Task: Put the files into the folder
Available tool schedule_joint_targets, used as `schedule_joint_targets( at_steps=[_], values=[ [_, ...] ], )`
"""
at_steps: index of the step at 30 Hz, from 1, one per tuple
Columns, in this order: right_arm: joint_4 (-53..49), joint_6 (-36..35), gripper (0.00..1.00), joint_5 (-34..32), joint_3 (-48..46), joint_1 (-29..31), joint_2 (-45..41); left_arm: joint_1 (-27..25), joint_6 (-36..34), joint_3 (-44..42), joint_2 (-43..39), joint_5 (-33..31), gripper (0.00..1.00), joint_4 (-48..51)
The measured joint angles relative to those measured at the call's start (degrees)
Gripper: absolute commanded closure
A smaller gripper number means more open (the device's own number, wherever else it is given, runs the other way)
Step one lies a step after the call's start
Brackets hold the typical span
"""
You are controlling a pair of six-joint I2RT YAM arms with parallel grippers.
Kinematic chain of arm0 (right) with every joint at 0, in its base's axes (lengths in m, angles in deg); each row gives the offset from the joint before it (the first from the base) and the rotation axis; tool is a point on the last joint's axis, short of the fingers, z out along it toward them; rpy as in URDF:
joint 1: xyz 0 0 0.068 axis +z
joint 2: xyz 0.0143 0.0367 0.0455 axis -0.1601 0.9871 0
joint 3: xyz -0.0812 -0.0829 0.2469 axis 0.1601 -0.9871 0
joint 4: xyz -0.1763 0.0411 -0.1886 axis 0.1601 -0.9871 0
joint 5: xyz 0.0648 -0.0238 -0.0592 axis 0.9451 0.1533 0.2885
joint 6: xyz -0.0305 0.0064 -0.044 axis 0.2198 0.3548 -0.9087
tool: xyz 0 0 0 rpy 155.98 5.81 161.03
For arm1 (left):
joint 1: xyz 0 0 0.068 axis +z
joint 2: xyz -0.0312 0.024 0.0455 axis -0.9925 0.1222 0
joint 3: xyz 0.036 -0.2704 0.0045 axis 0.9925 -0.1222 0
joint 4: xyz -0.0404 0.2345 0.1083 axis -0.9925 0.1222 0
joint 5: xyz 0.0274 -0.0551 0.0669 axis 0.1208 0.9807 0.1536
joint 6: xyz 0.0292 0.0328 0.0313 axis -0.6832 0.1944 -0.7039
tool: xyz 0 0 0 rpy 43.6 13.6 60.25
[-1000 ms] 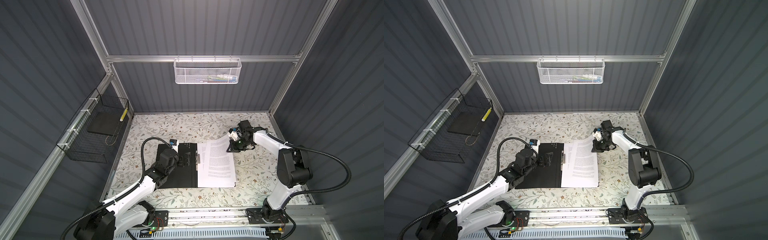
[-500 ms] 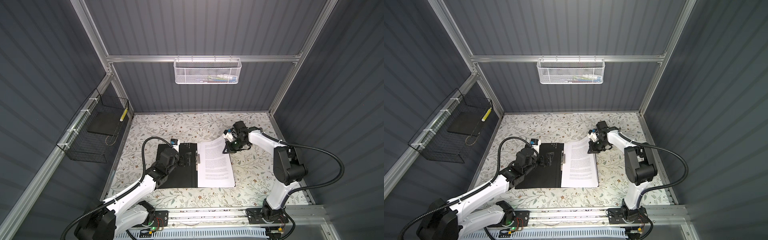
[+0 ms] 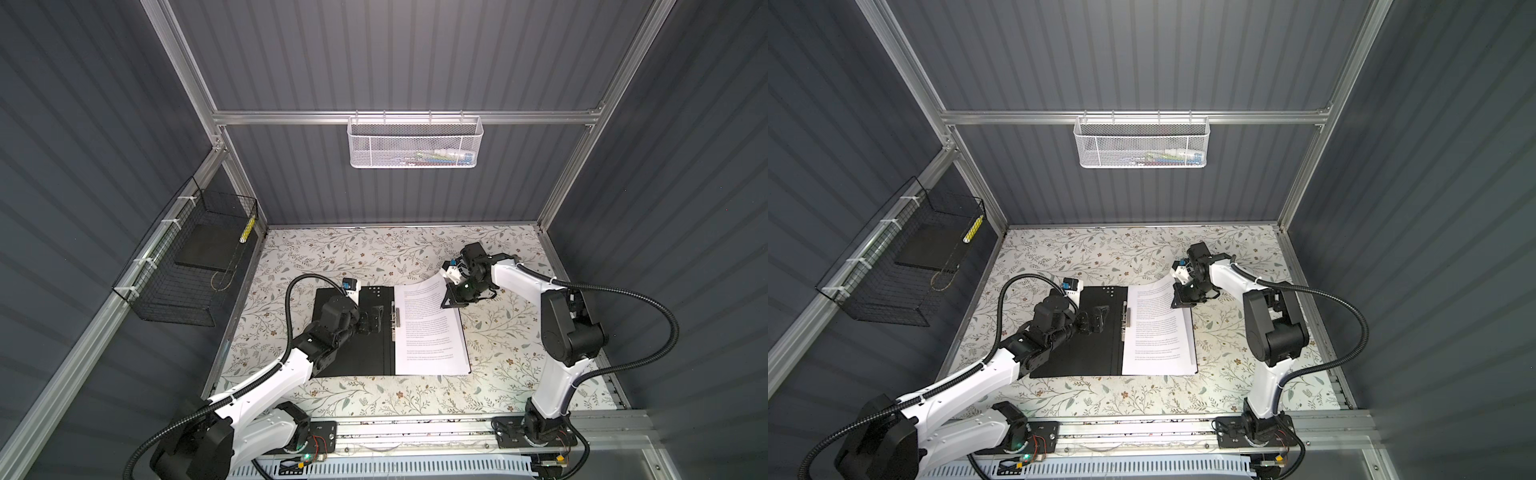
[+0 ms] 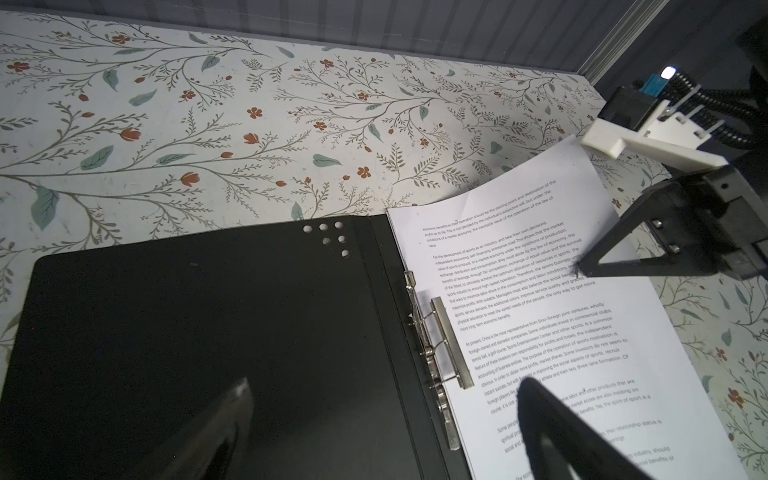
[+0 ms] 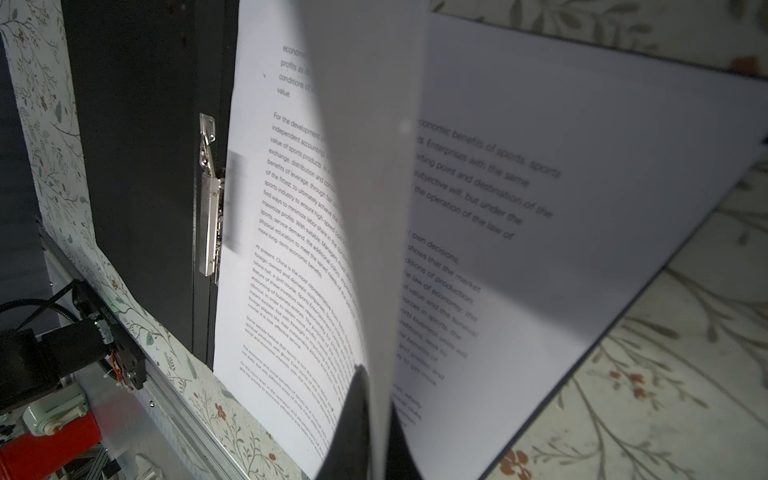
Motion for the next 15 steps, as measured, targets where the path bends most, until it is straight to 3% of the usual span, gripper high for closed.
schedule_joint_targets(
  at_steps=[15],
  values=[
    [0.0,-0.1,0.88,0.0,0.0,0.1,0.0,0.0,0.0,0.0,0.0,0.2,0.0,0.0]
  ],
)
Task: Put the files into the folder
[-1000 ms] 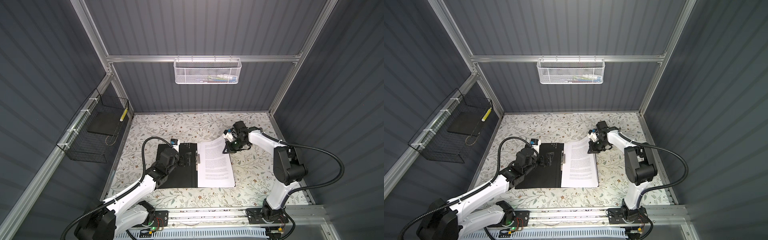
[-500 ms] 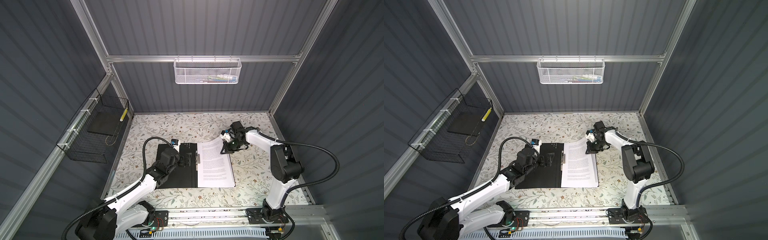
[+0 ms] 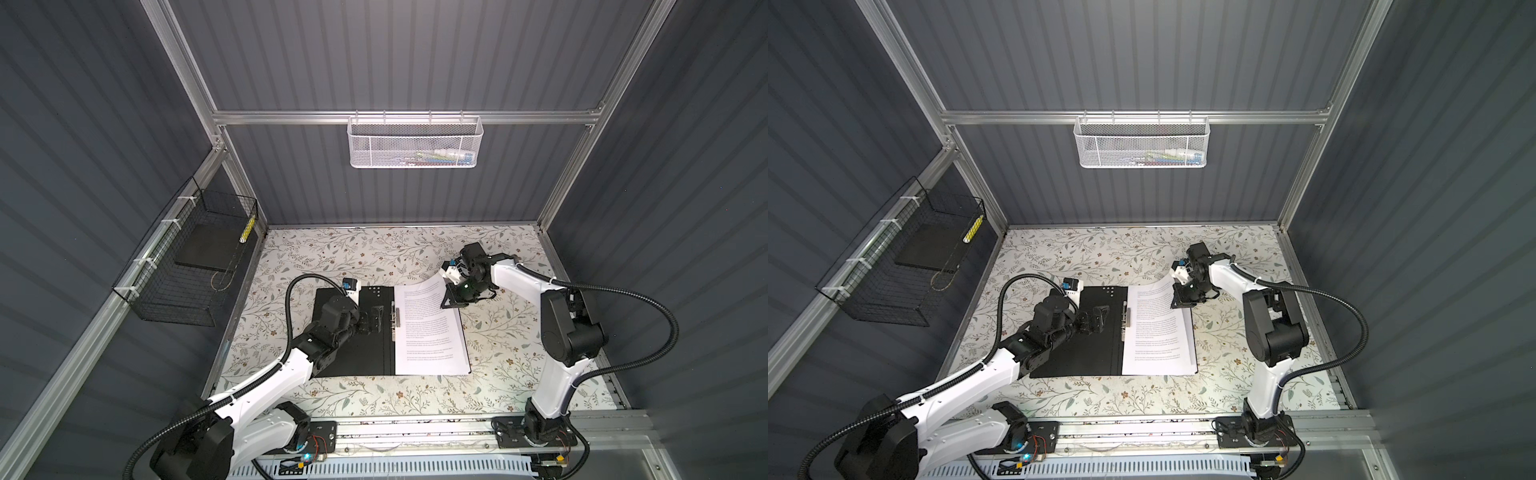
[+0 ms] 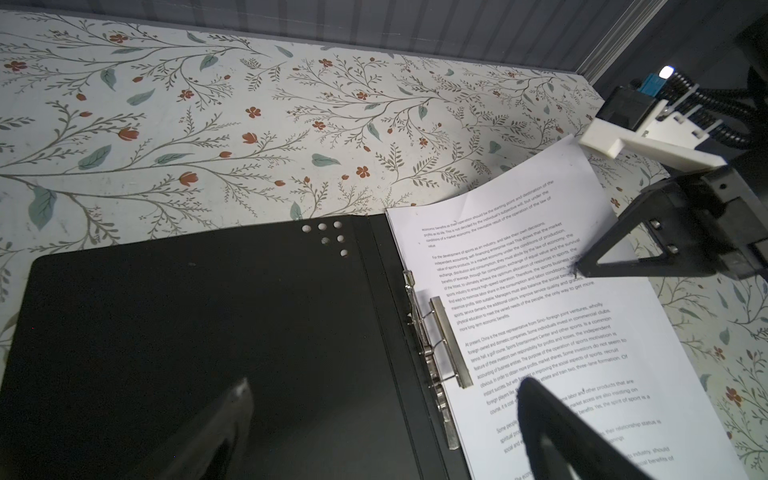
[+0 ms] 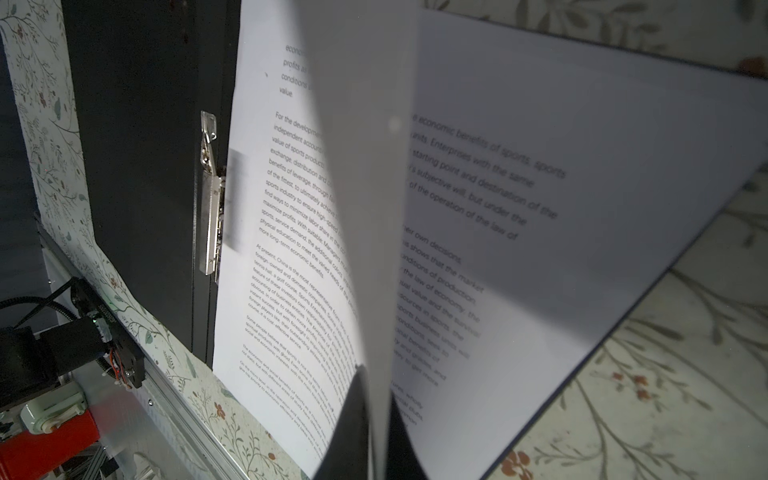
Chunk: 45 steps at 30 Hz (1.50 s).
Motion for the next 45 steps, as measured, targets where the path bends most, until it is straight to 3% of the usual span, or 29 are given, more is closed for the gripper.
schedule_joint_targets(
  at_steps=[22,28,35,37,38,42,43,45],
  values=[
    [0.5,2.3,0.48,-1.6,-0.1,0.0,0.0,0.0,0.0,0.1,0.0,0.0,0.0,0.0],
    [2.7,4.8,0.33,-4.3,-1.8,0.0,-0.2,0.0,0.8,1.1,0.6,-0.3,0.0,0.6],
    [8.1,11.1,0.15,-13.6,-8.9,-2.2,-5.4,0.0,1.5,1.3,0.8,-1.1,0.02,1.7],
    [10.5,13.7,0.14,-14.0,-11.7,-4.4,-7.9,0.0,1.6,1.7,1.5,-1.1,0.13,2.2],
    [11.4,14.6,0.14,-14.0,-12.4,-5.2,-8.5,0.0,1.6,1.9,1.9,-1.1,0.24,2.4],
    [17.1,18.7,0.09,-11.9,-14.3,-6.0,-8.3,0.0,2.8,3.3,5.7,-1.2,0.86,4.7],
    [18.7,19.6,0.06,-11.2,-14.9,-5.9,-8.1,0.0,3.1,4.0,7.3,-0.9,0.96,5.6],
    [21.4,21.4,0.01,-9.7,-16.2,-5.7,-8.0,0.0,3.5,4.8,10.0,-0.1,1.0,6.5]
  ],
)
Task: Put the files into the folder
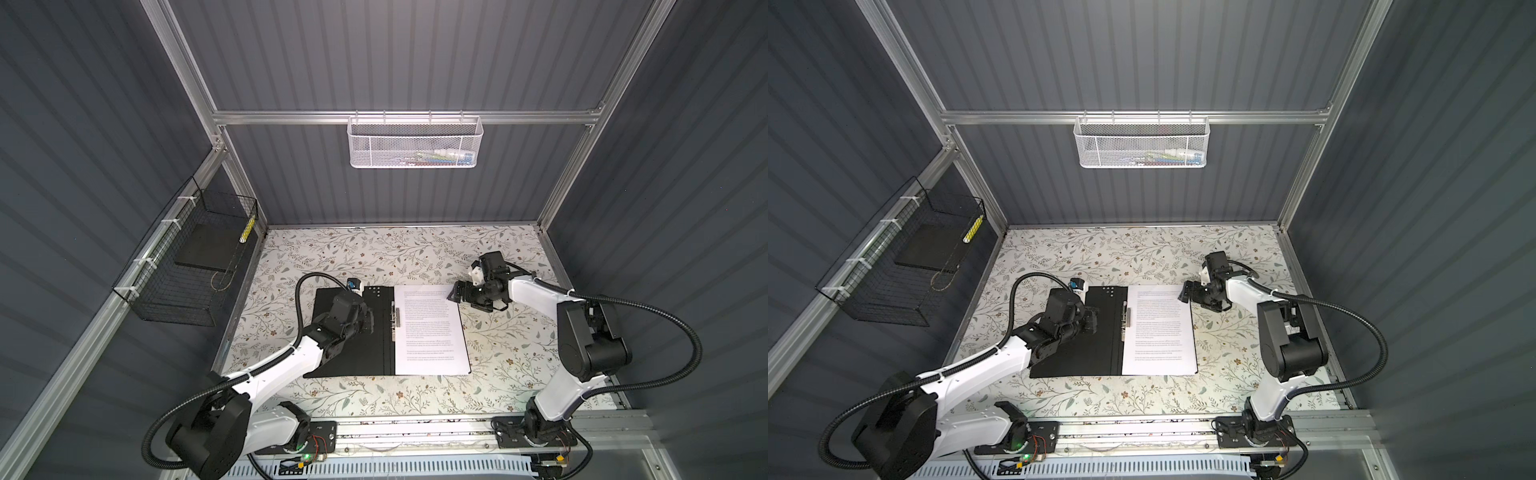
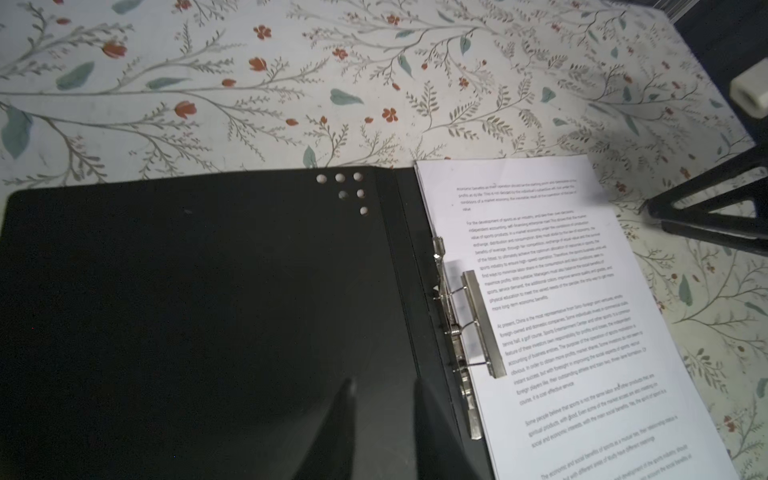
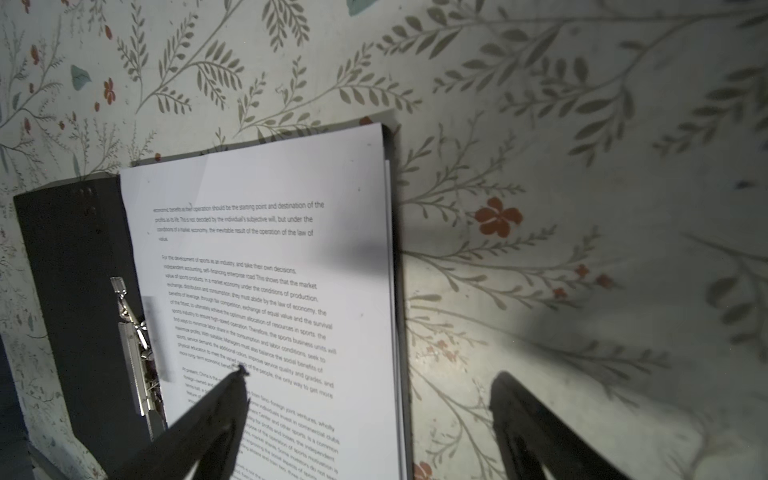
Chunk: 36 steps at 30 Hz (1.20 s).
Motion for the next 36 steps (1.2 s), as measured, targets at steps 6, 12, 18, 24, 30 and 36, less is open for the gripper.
schedule_joint_targets(
  at_steps=[6,12,18,24,30,36],
  values=[
    [6.4,4.3,0.01,3.4,-1.9,0.0,0.8,0.0,0.6,3.2,8.3,3.2,1.0,2.5],
    [11.3,6.8,0.01,6.7,-3.2,-0.7,0.9,0.0,0.6,7.1,16.4,7.6,1.0,2.1],
    [13.6,8.1,0.01,8.2,-4.9,-1.1,0.9,-0.1,1.0,7.2,19.0,11.2,1.0,2.1],
    [15.6,9.6,0.01,9.0,-5.3,-2.1,2.1,-1.6,1.7,8.1,19.8,12.8,1.0,2.1],
    [17.6,10.9,0.01,10.5,-5.3,-3.2,2.8,-4.2,2.9,8.9,21.9,13.7,1.0,1.3],
    [20.6,12.4,0.01,12.7,-4.8,-5.3,4.6,-5.7,4.1,11.0,24.8,14.3,1.0,-1.1]
  ],
)
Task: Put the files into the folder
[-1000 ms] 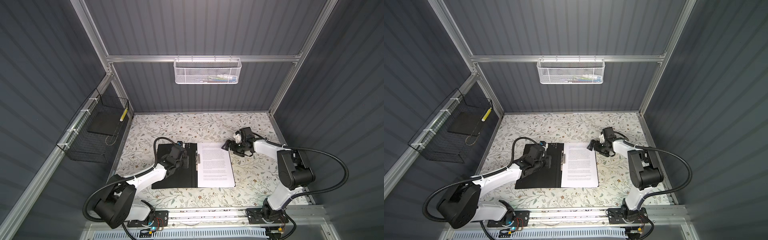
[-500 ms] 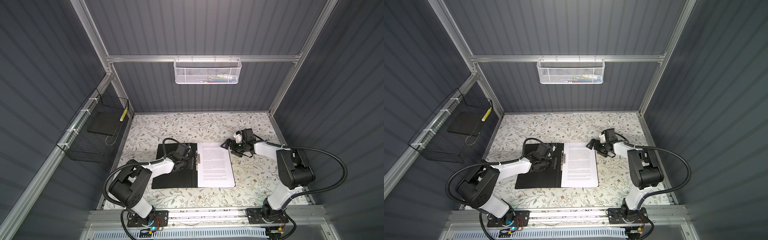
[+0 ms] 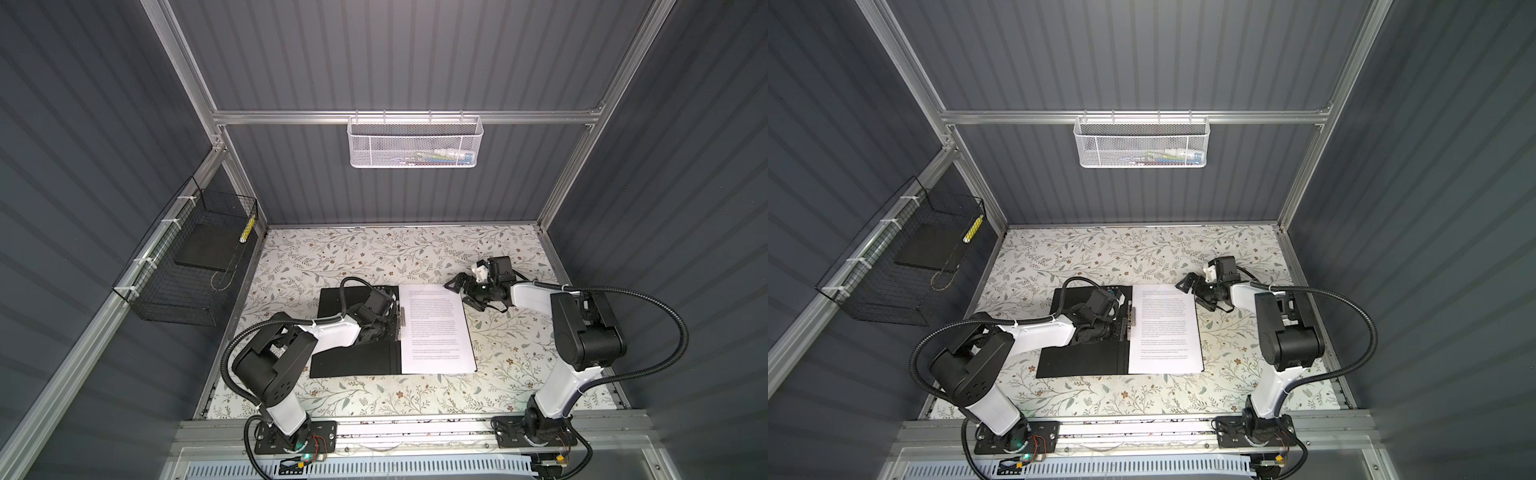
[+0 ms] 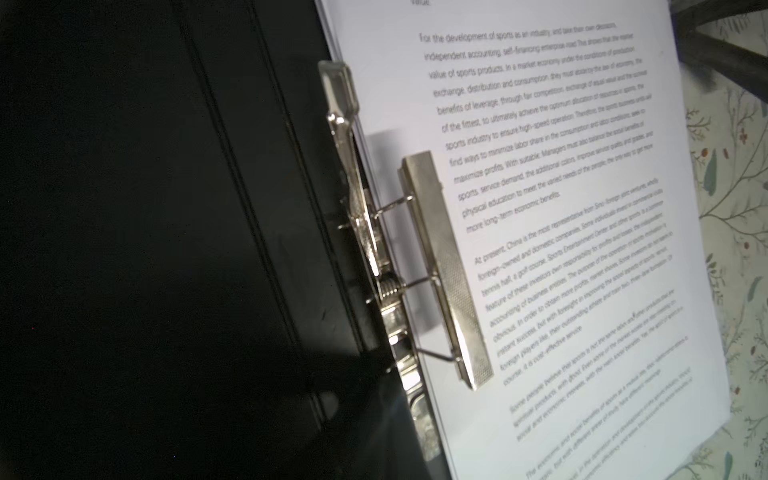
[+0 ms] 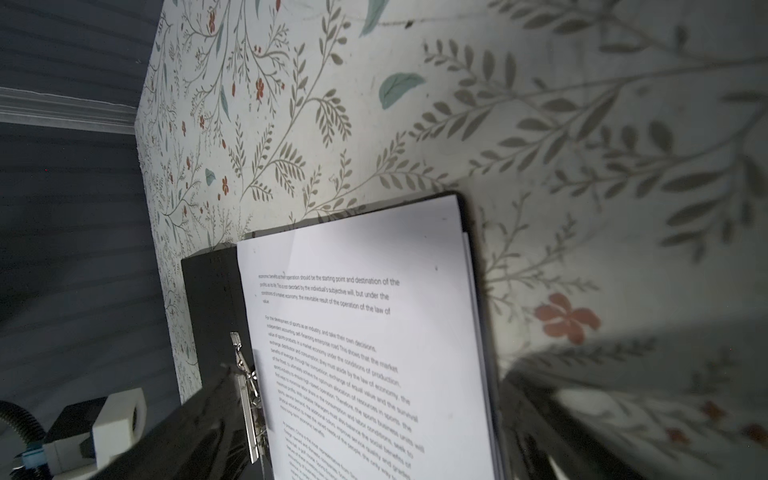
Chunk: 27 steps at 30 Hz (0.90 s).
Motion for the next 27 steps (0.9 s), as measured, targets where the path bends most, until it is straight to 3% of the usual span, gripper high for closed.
schedule_joint_targets(
  at_steps=[9,17,21,25,27],
  values=[
    [4.0,2.8,0.01,3.1,2.4,-5.6,3.6,-1.3,1.9,5.8,7.0,1.9,1.0,-5.4],
    [2.4,3.5,0.01,1.9,2.4,-10.2,2.5,-1.7,3.9,7.8,9.0,2.6,1.0,-6.9],
    [-0.2,3.1,0.01,-1.1,1.3,-11.7,-2.2,-1.8,4.4,7.9,7.0,3.4,0.77,-4.2],
    [-0.8,1.4,0.01,-3.2,1.1,-10.1,-9.5,-1.8,4.3,8.6,1.1,3.5,0.62,-0.4],
    [-0.8,0.5,0.01,-3.4,1.4,-8.6,-11.9,-1.7,4.3,9.0,-2.4,2.5,0.45,1.1]
  ],
)
